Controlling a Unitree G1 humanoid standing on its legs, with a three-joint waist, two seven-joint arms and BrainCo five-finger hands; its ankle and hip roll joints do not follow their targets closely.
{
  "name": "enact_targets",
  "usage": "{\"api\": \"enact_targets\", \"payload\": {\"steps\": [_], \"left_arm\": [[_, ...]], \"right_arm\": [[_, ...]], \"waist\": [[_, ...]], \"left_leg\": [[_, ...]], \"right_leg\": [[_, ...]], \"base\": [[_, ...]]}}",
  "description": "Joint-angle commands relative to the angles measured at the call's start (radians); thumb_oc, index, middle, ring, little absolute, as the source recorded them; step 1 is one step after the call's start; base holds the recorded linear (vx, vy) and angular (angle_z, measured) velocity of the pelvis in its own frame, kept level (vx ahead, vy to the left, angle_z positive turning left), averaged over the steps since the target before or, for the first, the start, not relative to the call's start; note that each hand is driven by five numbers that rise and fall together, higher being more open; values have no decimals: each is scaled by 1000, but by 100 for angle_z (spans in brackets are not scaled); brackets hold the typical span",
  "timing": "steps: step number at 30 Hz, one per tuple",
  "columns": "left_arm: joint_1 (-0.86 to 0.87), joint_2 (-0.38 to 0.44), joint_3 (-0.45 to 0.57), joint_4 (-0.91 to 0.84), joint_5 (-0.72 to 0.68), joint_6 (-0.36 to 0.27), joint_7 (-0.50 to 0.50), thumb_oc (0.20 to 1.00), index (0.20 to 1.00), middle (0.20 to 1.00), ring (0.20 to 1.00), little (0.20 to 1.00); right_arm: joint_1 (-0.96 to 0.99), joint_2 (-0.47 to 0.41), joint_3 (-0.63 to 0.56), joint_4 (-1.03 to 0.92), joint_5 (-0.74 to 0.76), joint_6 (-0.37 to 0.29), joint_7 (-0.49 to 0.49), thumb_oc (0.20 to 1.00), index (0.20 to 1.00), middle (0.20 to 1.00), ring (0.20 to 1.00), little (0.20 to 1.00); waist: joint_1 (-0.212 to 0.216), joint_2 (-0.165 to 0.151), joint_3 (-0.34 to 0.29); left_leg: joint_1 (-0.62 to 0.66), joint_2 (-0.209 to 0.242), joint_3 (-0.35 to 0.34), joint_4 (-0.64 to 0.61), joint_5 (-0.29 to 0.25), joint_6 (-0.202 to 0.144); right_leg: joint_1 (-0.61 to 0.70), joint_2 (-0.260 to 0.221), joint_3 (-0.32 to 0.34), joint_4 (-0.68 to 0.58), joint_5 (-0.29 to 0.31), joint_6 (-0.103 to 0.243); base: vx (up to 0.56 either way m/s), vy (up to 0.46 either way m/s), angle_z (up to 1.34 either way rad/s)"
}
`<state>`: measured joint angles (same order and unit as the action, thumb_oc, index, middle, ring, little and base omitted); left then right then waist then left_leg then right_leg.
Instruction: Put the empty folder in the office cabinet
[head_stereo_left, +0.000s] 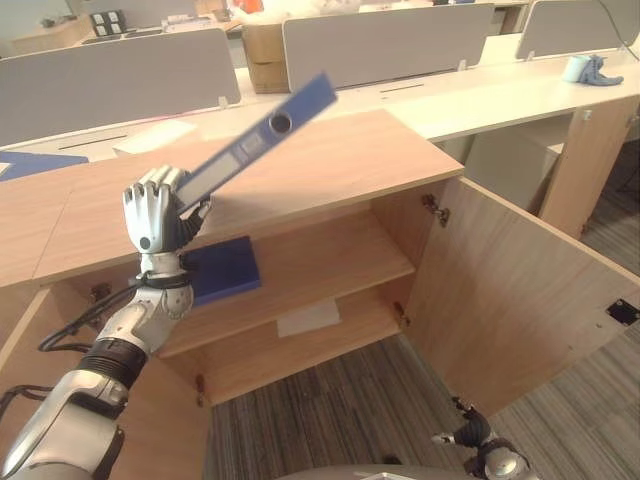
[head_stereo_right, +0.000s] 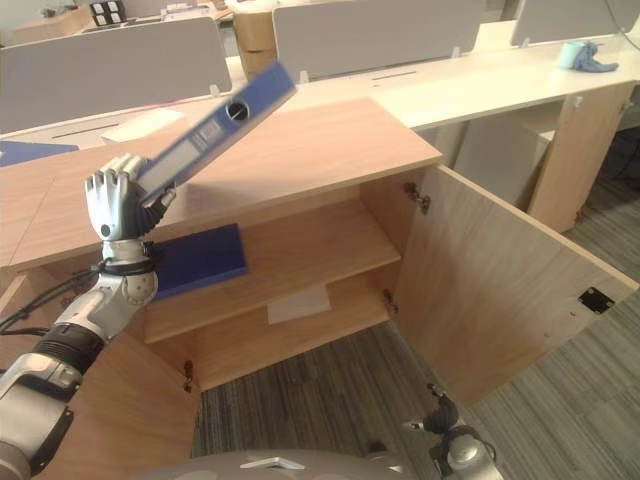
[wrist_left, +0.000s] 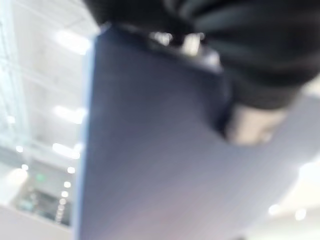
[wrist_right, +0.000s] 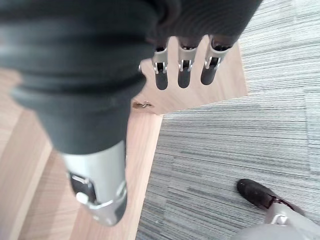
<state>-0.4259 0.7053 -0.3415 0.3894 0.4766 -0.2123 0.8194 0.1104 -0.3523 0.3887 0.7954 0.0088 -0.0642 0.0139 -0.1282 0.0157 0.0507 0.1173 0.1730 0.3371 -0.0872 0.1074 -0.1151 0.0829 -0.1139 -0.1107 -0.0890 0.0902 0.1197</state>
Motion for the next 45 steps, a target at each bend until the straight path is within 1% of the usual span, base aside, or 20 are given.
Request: {"api": "enact_targets", "payload": {"steps": [1, 3, 4, 5, 6, 7, 9, 10, 11, 13, 16, 18, 19, 25, 28, 34, 35, 38, 42, 45], "left_arm": [[-76, 45, 148, -108, -258, -117, -155, 200, 200, 200, 200, 200], [9, -10, 239, -293, -496, -126, -324, 200, 200, 200, 200, 200], [48, -48, 270, -360, -560, -109, -383, 200, 200, 200, 200, 200], [48, -48, 270, -360, -560, -109, -383, 200, 200, 200, 200, 200], [80, -73, 286, -392, -611, -105, -435, 200, 200, 200, 200, 200], [152, -130, 306, -463, -713, -96, -538, 200, 200, 200, 200, 200], [210, -166, 324, -500, -802, -90, -643, 200, 200, 200, 200, 200], [263, -188, 328, -530, -905, -77, -728, 200, 200, 200, 200, 200], [272, -192, 330, -533, -917, -74, -749, 200, 200, 200, 200, 200], [328, -212, 332, -561, -1001, -54, -849, 200, 200, 200, 200, 200], [401, -240, 319, -585, -1103, -46, -1014, 200, 200, 200, 200, 200], [429, -251, 314, -587, -1152, -34, -1079, 200, 200, 200, 200, 200], [429, -251, 314, -587, -1153, -34, -1080, 200, 200, 200, 200, 200], [447, -271, 288, -605, -1231, 24, -1282, 200, 200, 200, 200, 200], [439, -273, 266, -617, -1228, 44, -1329, 200, 200, 200, 200, 200], [415, -258, 247, -618, -1225, 69, -1343, 200, 200, 200, 200, 200], [408, -250, 246, -616, -1227, 85, -1348, 200, 200, 200, 200, 200], [399, -245, 242, -609, -1223, 95, -1358, 200, 200, 200, 200, 200], [392, -237, 234, -600, -1216, 105, -1384, 200, 200, 200, 200, 200], [388, -228, 233, -593, -1217, 106, -1390, 200, 200, 200, 200, 200]], "right_arm": [[-57, -2, -15, -118, 87, -41, 29, 1000, 1000, 1000, 1000, 1000], [-39, 5, -42, -285, 147, -40, 93, 1000, 1000, 1000, 1000, 1000], [-34, 6, -50, -352, 176, -23, 127, 1000, 1000, 1000, 1000, 1000], [-34, 6, -50, -352, 176, -23, 127, 1000, 1000, 1000, 1000, 1000], [-28, 7, -56, -390, 183, -31, 171, 1000, 1000, 1000, 1000, 1000], [-20, 7, -55, -510, 199, -7, 225, 1000, 1000, 1000, 1000, 1000], [-18, -2, -60, -597, 224, 12, 272, 1000, 1000, 1000, 1000, 1000], [-18, -14, -66, -689, 241, 41, 290, 1000, 1000, 1000, 1000, 1000], [-17, -17, -67, -699, 244, 35, 298, 1000, 1000, 1000, 1000, 1000], [-22, -36, -83, -780, 277, 57, 306, 1000, 1000, 1000, 1000, 1000], [-39, -56, -116, -885, 321, 58, 298, 1000, 1000, 1000, 1000, 1000], [-57, -67, -143, -930, 346, 31, 279, 1000, 1000, 1000, 1000, 1000], [-56, -67, -143, -931, 346, 32, 279, 1000, 1000, 1000, 1000, 1000], [-195, -90, -220, -997, 425, -6, 164, 1000, 1000, 1000, 1000, 1000], [-247, -98, -230, -975, 444, -21, 122, 1000, 1000, 1000, 1000, 1000], [-328, -121, -252, -953, 477, -14, 83, 1000, 1000, 1000, 1000, 1000], [-384, -129, -261, -930, 510, 16, 64, 1000, 1000, 1000, 1000, 1000], [-429, -134, -266, -915, 556, 53, 72, 1000, 1000, 1000, 1000, 1000], [-471, -138, -261, -897, 649, 147, 119, 1000, 1000, 1000, 1000, 1000], [-494, -155, -249, -900, 699, 194, 134, 1000, 1000, 1000, 1000, 1000]], "waist": [[9, -20, 23], [22, -25, 23], [29, -28, 24], [29, -28, 24], [32, -29, 24], [46, -33, 27], [56, -35, 29], [68, -39, 31], [70, -40, 31], [83, -44, 33], [100, -46, 34], [108, -47, 36], [108, -47, 36], [142, -45, 33], [156, -44, 29], [174, -44, 22], [184, -46, 19], [190, -48, 18], [199, -52, 14], [200, -53, 12]], "left_leg": [[59, -54, -68, 0, -118, 61], [53, -54, -85, 0, -114, 62], [50, -54, -91, 0, -111, 62], [50, -54, -91, 0, -111, 62], [48, -54, -96, 0, -110, 62], [44, -54, -106, 0, -105, 61], [42, -54, -112, 0, -101, 61], [38, -55, -117, 0, -97, 60], [38, -55, -118, 0, -97, 61], [33, -56, -125, 0, -90, 60], [27, -58, -135, 0, -84, 62], [25, -60, -139, 0, -81, 63], [25, -60, -139, 0, -81, 63], [21, -59, -150, 0, -78, 65], [19, -57, -154, 0, -76, 63], [17, -58, -163, 0, -75, 62], [15, -58, -167, 0, -76, 61], [13, -58, -171, 0, -76, 61], [10, -57, -175, 0, -75, 58], [9, -55, -174, 0, -72, 55]], "right_leg": [[23, -22, 6, 2, -3, 37], [25, -25, -7, 2, -5, 38], [25, -26, -11, 2, -5, 39], [25, -26, -11, 2, -5, 39], [26, -27, -14, 2, -6, 40], [26, -29, -23, 2, -6, 41], [27, -31, -31, 2, -6, 42], [27, -32, -39, 2, -3, 41], [27, -33, -41, 2, -3, 41], [26, -33, -48, 2, 0, 38], [25, -35, -58, 2, 6, 36], [25, -36, -62, 2, 9, 34], [25, -36, -62, 2, 9, 34], [28, -42, -81, 2, 13, 29], [31, -46, -91, 2, 15, 30], [33, -49, -103, 2, 17, 30], [33, -50, -108, 2, 16, 28], [34, -51, -114, 2, 15, 27], [37, -52, -121, 2, 12, 25], [35, -52, -121, 2, 14, 25]], "base": [[-10, -32, 15], [-10, -32, 12], [-5, -12, 7], [-5, -9, 17], [-20, -7, 21], [-26, -6, 23], [-34, 1, 9], [-31, 3, 7], [-28, 3, 9], [-24, 7, 11], [-27, 9, 8], [-7, 2, 2], [-11, 2, 4], [-1, 0, 1], [2, 2, 2], [8, 7, 10], [0, 0, 0], [8, 4, 6], [13, 0, 13], [0, 0, 0]]}}
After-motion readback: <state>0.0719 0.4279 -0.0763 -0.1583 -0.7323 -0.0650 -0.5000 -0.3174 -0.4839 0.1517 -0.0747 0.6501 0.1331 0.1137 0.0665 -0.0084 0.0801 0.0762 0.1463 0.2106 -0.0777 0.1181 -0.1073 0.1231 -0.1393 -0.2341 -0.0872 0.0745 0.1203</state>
